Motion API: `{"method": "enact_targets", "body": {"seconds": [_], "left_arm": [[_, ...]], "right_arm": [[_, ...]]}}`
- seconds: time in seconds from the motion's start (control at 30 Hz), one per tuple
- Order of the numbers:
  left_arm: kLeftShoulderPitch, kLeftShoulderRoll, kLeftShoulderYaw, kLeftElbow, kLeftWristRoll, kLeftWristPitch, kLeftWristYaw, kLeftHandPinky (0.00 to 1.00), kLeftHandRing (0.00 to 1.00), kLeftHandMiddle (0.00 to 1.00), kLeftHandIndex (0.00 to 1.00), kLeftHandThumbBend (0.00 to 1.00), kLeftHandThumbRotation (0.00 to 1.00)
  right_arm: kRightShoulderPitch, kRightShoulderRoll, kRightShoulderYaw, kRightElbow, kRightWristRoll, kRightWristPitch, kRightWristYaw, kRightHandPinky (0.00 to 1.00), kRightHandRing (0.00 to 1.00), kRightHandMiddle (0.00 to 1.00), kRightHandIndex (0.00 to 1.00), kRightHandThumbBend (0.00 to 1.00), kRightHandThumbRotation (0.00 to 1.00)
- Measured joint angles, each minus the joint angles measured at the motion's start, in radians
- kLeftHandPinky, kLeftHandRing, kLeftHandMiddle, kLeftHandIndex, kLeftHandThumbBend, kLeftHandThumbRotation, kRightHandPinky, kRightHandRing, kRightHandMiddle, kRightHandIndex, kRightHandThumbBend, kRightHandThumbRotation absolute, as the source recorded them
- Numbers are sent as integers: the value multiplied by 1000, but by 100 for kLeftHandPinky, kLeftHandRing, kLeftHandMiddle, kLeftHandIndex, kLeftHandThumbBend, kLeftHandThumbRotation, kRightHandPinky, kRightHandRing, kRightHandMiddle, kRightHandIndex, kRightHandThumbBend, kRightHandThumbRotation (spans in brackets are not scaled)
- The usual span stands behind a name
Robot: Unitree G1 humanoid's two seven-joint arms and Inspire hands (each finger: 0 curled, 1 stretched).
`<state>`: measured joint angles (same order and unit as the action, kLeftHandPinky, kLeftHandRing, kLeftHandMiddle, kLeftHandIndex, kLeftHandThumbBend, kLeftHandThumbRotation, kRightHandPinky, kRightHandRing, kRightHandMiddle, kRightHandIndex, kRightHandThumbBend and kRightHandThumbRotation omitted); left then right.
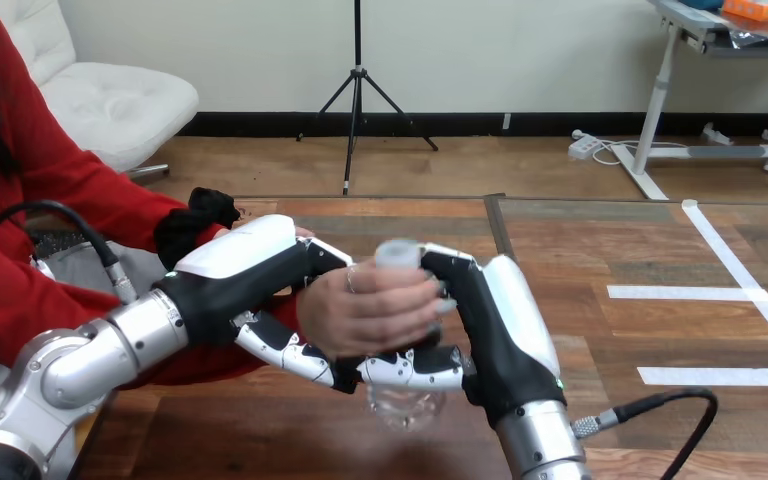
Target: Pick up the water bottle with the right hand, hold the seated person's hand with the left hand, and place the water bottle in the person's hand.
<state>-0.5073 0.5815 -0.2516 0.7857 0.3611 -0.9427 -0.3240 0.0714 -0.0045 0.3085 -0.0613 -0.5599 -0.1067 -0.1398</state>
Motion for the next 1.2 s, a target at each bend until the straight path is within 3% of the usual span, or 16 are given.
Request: {"method": "enact_targets", "body": {"seconds": [0.4, 0.97, 1.2], "left_arm": [[-3, -13, 0, 0, 13, -8, 36, 34, 41, 49, 51, 95, 52], [-6, -13, -2, 0, 14, -18, 48, 38, 45, 53, 55, 93, 41], [-6, -14, -4, 0, 14, -20, 47, 41, 48, 55, 57, 93, 43]], "right_arm": [[-5, 2, 12, -30, -3, 4, 1, 82, 97, 96, 96, 100, 56], [-11, 1, 7, -52, 8, 23, 9, 88, 100, 100, 100, 100, 64], [-11, 1, 6, -54, 13, 33, 13, 88, 100, 100, 100, 100, 65]]}}
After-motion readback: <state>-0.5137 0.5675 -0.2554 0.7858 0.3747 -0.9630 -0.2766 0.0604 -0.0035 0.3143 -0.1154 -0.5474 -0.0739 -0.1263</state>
